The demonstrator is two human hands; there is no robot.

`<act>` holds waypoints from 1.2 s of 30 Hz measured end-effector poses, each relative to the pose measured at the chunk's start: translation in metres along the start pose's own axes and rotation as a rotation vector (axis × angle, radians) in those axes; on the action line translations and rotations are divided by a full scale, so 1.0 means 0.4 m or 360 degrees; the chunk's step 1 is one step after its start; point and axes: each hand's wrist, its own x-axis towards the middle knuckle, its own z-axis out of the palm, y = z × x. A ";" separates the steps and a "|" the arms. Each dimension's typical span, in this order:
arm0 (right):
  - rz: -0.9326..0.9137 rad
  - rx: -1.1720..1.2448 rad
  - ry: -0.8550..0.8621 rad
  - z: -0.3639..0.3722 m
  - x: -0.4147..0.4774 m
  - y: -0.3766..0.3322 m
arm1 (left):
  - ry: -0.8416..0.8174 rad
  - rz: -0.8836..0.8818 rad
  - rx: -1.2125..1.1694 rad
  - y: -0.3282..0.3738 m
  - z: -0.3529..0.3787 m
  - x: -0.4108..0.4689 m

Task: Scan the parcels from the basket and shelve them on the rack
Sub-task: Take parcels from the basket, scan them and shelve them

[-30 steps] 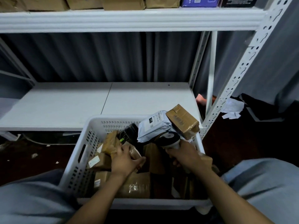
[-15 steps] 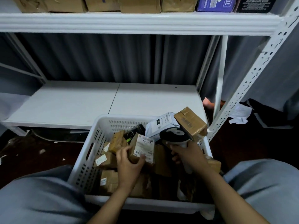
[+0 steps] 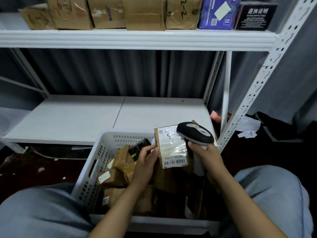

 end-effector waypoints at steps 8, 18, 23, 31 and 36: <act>0.0051 0.0164 -0.0143 -0.019 0.008 -0.017 | -0.0137 -0.0178 -0.0317 0.016 -0.003 0.014; 0.0159 -0.0573 -0.0344 -0.024 -0.002 -0.073 | 0.0233 -0.0096 -0.0121 0.044 -0.070 0.075; 0.0128 -0.0865 -0.0398 -0.017 -0.014 -0.092 | 0.0420 -0.0093 -0.0062 0.042 -0.117 0.113; 0.0154 -0.0947 -0.0360 -0.023 -0.025 -0.134 | 0.0445 0.0028 -0.0050 0.041 -0.124 0.126; 0.0038 -0.0972 -0.0333 -0.029 -0.021 -0.148 | 0.0432 0.0088 -0.0039 0.053 -0.112 0.125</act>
